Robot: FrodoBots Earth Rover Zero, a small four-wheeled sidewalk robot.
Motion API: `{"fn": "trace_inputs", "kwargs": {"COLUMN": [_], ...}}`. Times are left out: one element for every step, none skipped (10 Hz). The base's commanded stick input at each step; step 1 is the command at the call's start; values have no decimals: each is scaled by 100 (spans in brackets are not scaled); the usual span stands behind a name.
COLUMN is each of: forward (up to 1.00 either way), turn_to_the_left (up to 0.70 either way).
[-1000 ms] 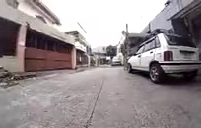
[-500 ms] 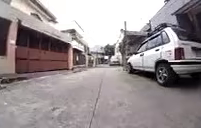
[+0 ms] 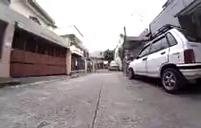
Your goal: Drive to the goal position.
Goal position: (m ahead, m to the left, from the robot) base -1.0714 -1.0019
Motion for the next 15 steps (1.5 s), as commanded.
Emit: {"fn": "trace_inputs", "kwargs": {"forward": [100,100,100,100,100,100,100,100,100,100,100,100,100,100,100], "turn_to_the_left": [0,0,0,0,0,0,0,0,0,0,0,0,0,0,0]}}
